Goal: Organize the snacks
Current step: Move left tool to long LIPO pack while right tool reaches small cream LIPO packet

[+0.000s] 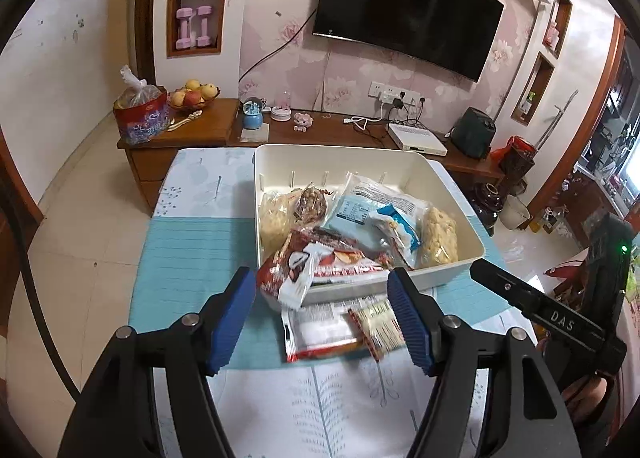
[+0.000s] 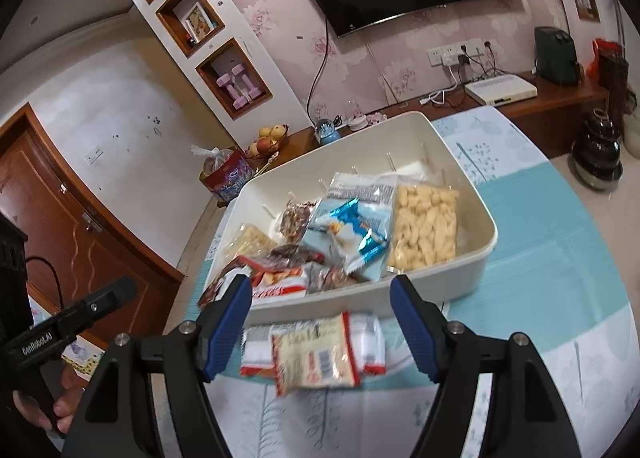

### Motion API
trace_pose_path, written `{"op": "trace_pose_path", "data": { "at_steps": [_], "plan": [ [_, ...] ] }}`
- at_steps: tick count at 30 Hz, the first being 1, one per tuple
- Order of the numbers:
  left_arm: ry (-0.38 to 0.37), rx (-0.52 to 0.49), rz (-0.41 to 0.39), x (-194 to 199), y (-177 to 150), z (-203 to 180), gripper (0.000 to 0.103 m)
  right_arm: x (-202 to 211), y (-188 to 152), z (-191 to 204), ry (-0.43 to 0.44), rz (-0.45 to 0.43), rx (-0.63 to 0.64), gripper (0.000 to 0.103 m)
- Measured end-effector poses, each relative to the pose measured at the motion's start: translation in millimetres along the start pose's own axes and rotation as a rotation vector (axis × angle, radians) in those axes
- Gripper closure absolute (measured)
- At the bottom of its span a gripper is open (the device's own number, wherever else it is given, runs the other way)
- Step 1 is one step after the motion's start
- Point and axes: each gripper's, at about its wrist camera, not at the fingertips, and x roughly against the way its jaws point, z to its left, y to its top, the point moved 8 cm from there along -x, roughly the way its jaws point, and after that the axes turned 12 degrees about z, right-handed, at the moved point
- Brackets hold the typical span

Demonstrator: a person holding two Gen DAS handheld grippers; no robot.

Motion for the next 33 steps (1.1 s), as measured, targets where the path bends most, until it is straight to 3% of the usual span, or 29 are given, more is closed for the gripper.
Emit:
{"op": "trace_pose_path", "data": {
  "at_steps": [5, 13, 19, 25, 33],
  "plan": [
    [0.003, 0.017, -0.012, 14.3, -20.7, 2.1, 0.026, 10.6, -12.0, 6.0, 0.016, 0.038, -0.036, 0.031],
    [0.020, 0.042, 0.005, 13.9, -55.8, 3.2, 0.026, 10.3, -35.0, 0.9, 0.031, 0.135, -0.121, 0.030],
    [-0.023, 0.066, 0.018, -2.3, -79.0, 2.9, 0.026, 1.3, -50.2, -5.3, 0.056, 0.202, -0.204, 0.030],
    [-0.056, 0.104, 0.030, -24.9, -94.5, 12.5, 0.026, -16.3, -62.6, -13.7, 0.145, 0.281, -0.340, 0.030],
    [-0.076, 0.152, 0.051, -51.1, -100.1, 28.1, 0.026, -52.0, -77.3, -20.3, 0.166, 0.372, -0.447, 0.030]
  ]
}}
